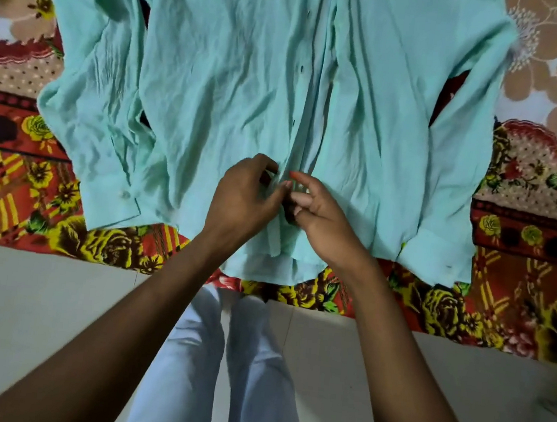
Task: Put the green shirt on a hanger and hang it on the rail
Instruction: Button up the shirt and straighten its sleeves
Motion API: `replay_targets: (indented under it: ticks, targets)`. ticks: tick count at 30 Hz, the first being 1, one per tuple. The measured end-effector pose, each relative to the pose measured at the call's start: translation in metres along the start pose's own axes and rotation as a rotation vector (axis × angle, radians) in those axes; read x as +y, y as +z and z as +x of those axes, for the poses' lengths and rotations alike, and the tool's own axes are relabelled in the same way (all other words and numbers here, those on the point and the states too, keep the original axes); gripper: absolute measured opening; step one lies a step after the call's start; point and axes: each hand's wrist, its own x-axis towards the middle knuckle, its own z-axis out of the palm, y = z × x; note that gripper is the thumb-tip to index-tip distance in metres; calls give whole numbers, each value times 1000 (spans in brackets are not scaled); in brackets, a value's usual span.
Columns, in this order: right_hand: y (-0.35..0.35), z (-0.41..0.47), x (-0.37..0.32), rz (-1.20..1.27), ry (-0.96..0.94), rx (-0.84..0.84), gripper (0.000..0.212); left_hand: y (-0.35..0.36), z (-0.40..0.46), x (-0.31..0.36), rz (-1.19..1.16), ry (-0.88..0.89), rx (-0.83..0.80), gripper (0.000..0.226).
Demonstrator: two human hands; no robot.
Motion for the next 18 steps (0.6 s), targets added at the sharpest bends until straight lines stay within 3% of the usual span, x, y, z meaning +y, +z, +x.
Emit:
replay_targets:
  ticks: [3,6,9,11,18]
  targets:
    - [3,-15,8,-43,-104,261,43,1,-2,-4,69,46,48,14]
    - [5,-25,14,-422,-222,570,28,-2,-11,-6,151,83,145,22]
    - [10,-23,22,-699,-151,553,44,-7,-18,-5,198,154,202,24]
    - [13,-22,26,-741,-161,580,36,-9,-22,-2,213,211,233,22]
    - [4,-24,26,-509,-218,697,2,-17,-25,5,381,349,385,15]
